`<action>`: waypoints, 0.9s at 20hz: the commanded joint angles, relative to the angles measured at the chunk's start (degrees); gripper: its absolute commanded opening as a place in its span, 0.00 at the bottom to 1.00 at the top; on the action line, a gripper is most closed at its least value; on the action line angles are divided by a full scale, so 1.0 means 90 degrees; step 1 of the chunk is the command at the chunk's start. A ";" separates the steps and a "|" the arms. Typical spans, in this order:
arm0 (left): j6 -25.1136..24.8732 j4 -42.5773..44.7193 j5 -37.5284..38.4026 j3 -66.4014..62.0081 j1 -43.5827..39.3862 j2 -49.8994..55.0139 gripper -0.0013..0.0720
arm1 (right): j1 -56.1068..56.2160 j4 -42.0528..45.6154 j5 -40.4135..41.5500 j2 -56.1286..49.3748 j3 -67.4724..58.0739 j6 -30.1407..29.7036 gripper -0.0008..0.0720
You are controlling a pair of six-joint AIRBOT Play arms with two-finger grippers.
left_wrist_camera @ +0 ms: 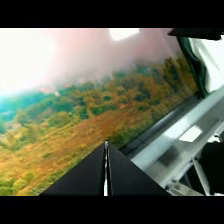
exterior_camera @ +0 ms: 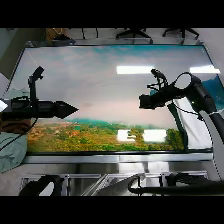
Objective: Fold the shirts.
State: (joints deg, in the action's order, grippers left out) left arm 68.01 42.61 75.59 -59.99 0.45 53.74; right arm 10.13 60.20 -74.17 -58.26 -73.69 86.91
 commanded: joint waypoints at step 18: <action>0.0180 0.5042 -0.1700 -0.1955 0.2866 0.2596 0.98 | 0.0007 -0.0002 0.0000 -0.0036 0.0002 0.0002 0.03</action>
State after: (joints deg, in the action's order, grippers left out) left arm 69.82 82.87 66.04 -74.24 27.16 68.20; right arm 10.13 60.20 -74.15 -58.57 -73.69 86.94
